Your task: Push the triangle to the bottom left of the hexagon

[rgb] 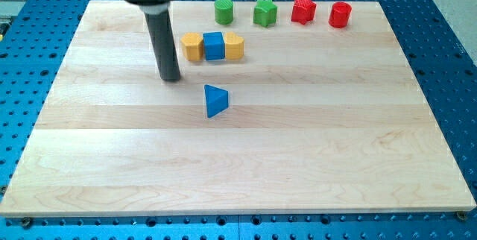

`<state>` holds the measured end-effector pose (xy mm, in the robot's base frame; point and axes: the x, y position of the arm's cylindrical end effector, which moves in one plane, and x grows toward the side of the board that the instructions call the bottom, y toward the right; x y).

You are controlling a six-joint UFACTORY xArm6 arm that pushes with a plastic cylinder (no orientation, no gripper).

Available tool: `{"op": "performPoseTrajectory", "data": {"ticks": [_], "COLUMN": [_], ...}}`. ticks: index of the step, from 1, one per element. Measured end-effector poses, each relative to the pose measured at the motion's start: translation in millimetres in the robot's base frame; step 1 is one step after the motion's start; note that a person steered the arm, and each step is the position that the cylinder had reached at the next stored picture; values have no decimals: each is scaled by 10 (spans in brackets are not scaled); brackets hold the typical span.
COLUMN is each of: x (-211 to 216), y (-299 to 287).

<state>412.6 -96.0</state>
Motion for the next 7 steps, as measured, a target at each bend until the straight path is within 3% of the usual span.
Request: {"op": "performPoseTrajectory", "data": {"ticks": [1, 2, 3, 4, 5, 6, 7], "x": [-189, 575, 628, 257, 155, 246, 34], "y": [970, 979, 428, -109, -114, 382, 397]}}
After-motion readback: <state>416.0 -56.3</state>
